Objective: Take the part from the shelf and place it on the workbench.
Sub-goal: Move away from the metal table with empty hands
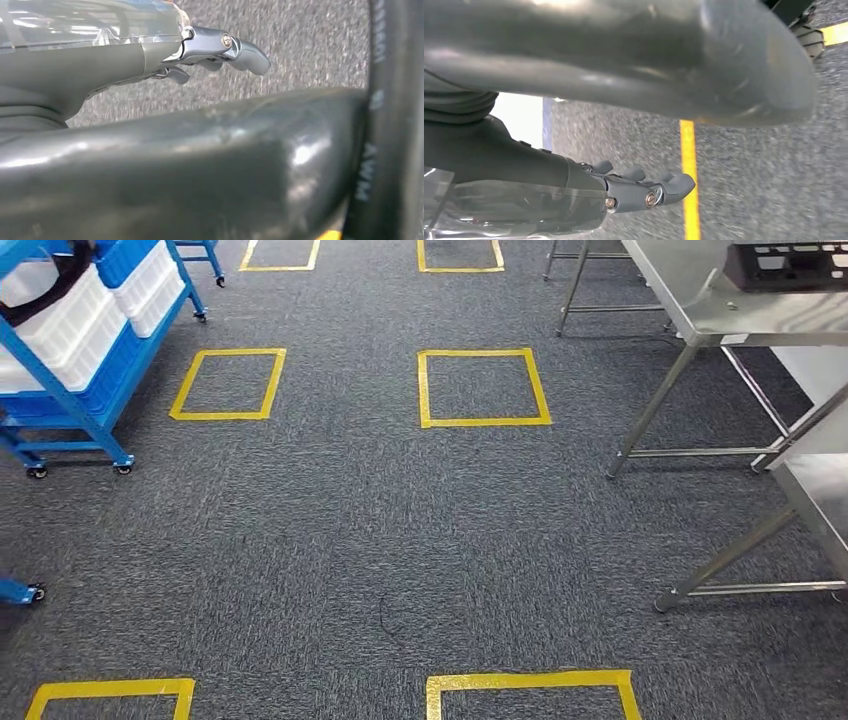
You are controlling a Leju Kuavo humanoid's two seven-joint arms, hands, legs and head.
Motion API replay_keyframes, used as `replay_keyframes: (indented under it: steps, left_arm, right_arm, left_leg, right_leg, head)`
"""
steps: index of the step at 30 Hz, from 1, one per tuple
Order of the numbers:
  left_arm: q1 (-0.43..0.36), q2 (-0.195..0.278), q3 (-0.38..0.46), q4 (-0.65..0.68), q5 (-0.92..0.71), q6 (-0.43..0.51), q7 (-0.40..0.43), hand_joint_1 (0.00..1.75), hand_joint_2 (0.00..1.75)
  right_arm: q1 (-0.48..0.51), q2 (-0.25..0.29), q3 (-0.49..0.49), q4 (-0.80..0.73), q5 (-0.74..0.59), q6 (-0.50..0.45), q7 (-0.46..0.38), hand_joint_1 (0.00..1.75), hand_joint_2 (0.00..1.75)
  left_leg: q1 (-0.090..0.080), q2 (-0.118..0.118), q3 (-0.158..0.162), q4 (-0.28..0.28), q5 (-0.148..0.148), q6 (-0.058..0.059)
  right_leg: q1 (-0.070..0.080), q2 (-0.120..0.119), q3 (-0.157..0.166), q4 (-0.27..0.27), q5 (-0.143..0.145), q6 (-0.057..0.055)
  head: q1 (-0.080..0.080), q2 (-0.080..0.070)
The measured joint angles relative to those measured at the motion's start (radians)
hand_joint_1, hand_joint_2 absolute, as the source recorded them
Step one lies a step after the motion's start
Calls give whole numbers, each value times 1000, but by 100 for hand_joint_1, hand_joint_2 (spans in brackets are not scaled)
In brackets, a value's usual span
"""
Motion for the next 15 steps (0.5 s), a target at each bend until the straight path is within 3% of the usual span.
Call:
replay_keyframes:
  steps: [2,4,6,8,10,11,12,13,15]
  left_arm:
    - [0,0,0,0,0,0,0,0,0]
    - [2,0,0,0,0,0,0,0,0]
    - [4,0,0,0,0,0,0,0,0]
    - [2,0,0,0,0,0,1,0,0]
    - [-1,0,0,0,0,0,1,0,0]
    - [0,0,0,0,0,0,1,0,0]
    - [1,0,0,0,0,0,1,0,0]
    - [3,0,0,0,0,0,1,0,0]
    - [2,0,0,0,-1,0,2,0,0]
  right_arm:
    - [-1,-1,0,0,0,1,1,0,0]
    - [-3,-1,0,1,1,1,2,0,0]
    - [-4,-1,0,1,1,1,3,0,0]
    - [0,-2,0,1,1,1,3,0,0]
    - [2,-2,0,1,1,1,3,0,0]
    - [2,-2,0,1,1,1,3,0,0]
    - [2,-2,0,1,1,1,3,0,0]
    - [1,-2,0,2,1,2,3,0,0]
    - [1,-2,0,2,1,4,4,0,0]
  left_leg:
    - [1,-21,-8,5,-1,-12]
    - [5,-38,-14,4,0,-26]
    - [5,-4,-27,32,-18,-35]
    - [5,59,-76,136,-75,-43]
    - [9,86,-138,259,-126,-50]
    - [10,90,-150,285,-128,-52]
    - [11,94,-143,272,-112,-53]
    - [11,103,-117,223,-83,-52]
    - [7,142,-42,86,-26,-44]
  right_leg:
    - [1,27,14,-40,7,-5]
    - [4,5,17,-45,10,-15]
    - [3,-20,24,-55,14,-30]
    - [6,-49,29,-61,14,-42]
    - [11,-80,30,-60,10,-47]
    - [12,-94,31,-60,8,-47]
    - [12,-108,33,-60,5,-46]
    - [12,-120,37,-60,3,-44]
    - [15,-143,46,-59,-5,-36]
  head:
    - [0,0]
    - [0,0]
    - [0,0]
    - [0,0]
    - [0,0]
    - [0,0]
    - [0,0]
    - [0,0]
    - [0,0]
